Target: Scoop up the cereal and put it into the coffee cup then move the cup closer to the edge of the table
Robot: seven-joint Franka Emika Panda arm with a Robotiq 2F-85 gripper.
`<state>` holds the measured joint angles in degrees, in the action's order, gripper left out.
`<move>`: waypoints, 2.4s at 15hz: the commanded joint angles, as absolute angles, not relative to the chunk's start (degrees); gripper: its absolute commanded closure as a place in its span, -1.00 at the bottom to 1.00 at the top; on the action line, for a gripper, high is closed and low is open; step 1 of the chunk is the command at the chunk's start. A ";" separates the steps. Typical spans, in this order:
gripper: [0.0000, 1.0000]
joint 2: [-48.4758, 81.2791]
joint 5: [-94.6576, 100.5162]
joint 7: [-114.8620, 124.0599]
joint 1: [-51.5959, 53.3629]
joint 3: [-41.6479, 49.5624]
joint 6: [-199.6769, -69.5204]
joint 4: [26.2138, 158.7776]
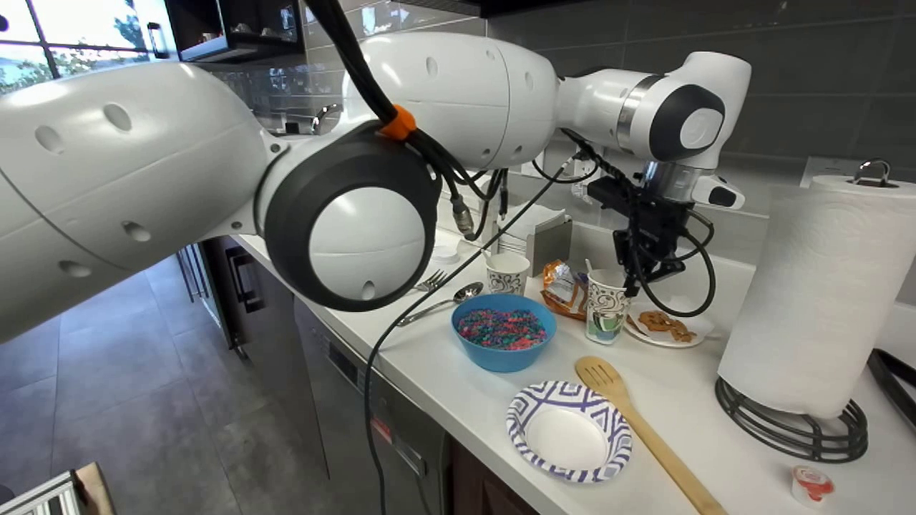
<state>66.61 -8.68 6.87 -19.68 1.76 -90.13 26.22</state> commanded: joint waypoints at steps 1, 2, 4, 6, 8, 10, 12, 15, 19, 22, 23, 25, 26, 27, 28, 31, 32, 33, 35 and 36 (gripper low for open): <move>0.98 66.49 -8.92 7.58 -20.71 0.94 -87.74 24.83; 0.98 65.84 -9.11 7.57 -21.04 0.83 -87.66 25.38; 0.98 64.71 -9.62 7.27 -22.00 0.47 -87.24 25.87; 0.98 63.83 -10.51 6.96 -23.17 -0.27 -87.47 26.03; 0.98 62.95 -10.78 6.85 -24.06 -0.59 -87.82 26.20; 0.98 62.02 -11.07 5.98 -24.86 -1.03 -87.71 26.32; 0.98 61.27 -10.86 4.29 -25.13 -1.22 -87.33 26.47; 0.98 61.01 -10.10 0.44 -24.78 -1.16 -87.52 26.38; 0.98 60.96 -9.99 -3.59 -24.65 -1.31 -88.55 25.95; 0.98 60.36 -10.05 -3.79 -24.97 -1.20 -86.76 26.63; 0.98 60.18 -10.02 -3.72 -25.05 -1.15 -85.91 26.83; 0.98 59.87 -10.25 -3.76 -25.32 -1.32 -83.15 27.11; 0.98 59.79 -10.03 -3.58 -25.30 -1.11 -81.91 27.03; 0.98 59.70 -10.30 -3.64 -25.52 -1.29 -80.42 27.13; 0.98 59.62 -10.18 -3.29 -25.58 -1.13 -78.86 27.24; 0.98 59.70 -10.50 -1.98 -26.22 -0.99 -75.14 27.01; 0.94 60.66 -9.92 -2.57 -25.44 -0.73 -77.53 25.91; 0.94 60.63 -9.94 -2.52 -25.63 -0.71 -76.78 25.91; 0.94 60.62 -9.95 -2.51 -25.87 -0.69 -76.41 25.86; 0.94 60.67 -9.95 -2.50 -25.89 -0.69 -76.36 25.76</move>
<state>60.62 -9.92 -2.58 -25.93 -0.73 -76.57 25.99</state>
